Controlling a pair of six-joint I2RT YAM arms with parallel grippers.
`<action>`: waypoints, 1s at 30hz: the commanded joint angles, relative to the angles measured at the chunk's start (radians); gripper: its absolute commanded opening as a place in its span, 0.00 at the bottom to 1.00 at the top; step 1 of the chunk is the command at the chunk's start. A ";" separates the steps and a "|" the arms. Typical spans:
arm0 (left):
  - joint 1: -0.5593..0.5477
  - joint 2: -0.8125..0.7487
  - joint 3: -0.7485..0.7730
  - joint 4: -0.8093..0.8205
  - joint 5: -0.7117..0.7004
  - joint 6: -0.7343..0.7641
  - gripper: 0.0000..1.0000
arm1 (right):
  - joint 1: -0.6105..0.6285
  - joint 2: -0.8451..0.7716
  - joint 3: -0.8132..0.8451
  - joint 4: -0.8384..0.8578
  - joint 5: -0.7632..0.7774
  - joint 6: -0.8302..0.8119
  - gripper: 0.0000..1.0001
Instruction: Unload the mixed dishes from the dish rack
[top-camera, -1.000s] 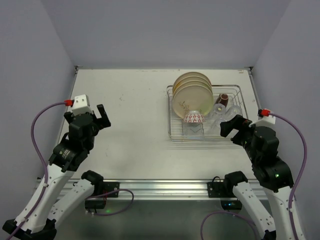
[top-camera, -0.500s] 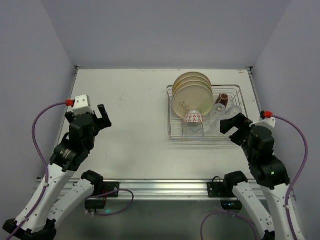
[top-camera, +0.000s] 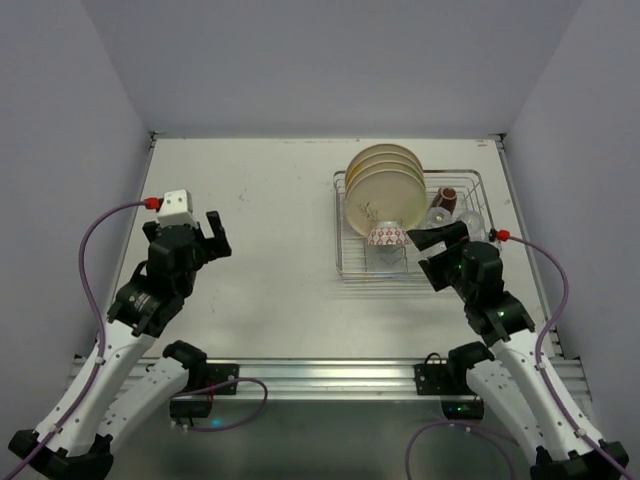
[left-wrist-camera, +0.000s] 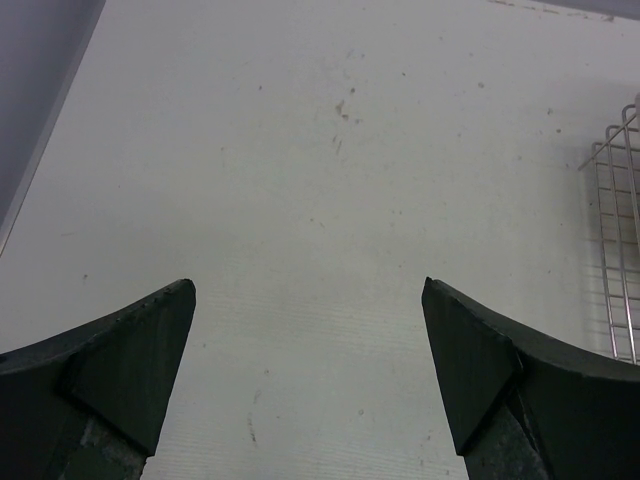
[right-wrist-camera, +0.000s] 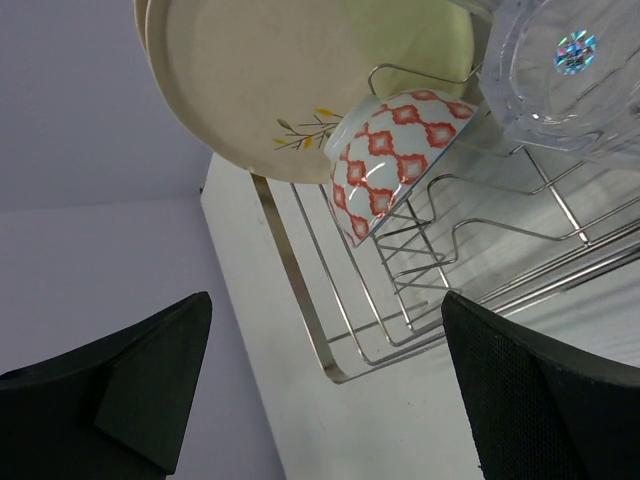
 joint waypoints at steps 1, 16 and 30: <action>-0.005 0.001 -0.011 0.060 0.027 -0.007 1.00 | 0.070 0.095 0.018 0.170 0.097 0.171 0.99; -0.005 0.008 -0.023 0.075 0.072 0.001 1.00 | 0.281 0.526 0.234 -0.011 0.354 0.562 0.99; -0.005 0.005 -0.028 0.085 0.091 0.005 1.00 | 0.293 0.635 0.244 0.058 0.484 0.590 0.98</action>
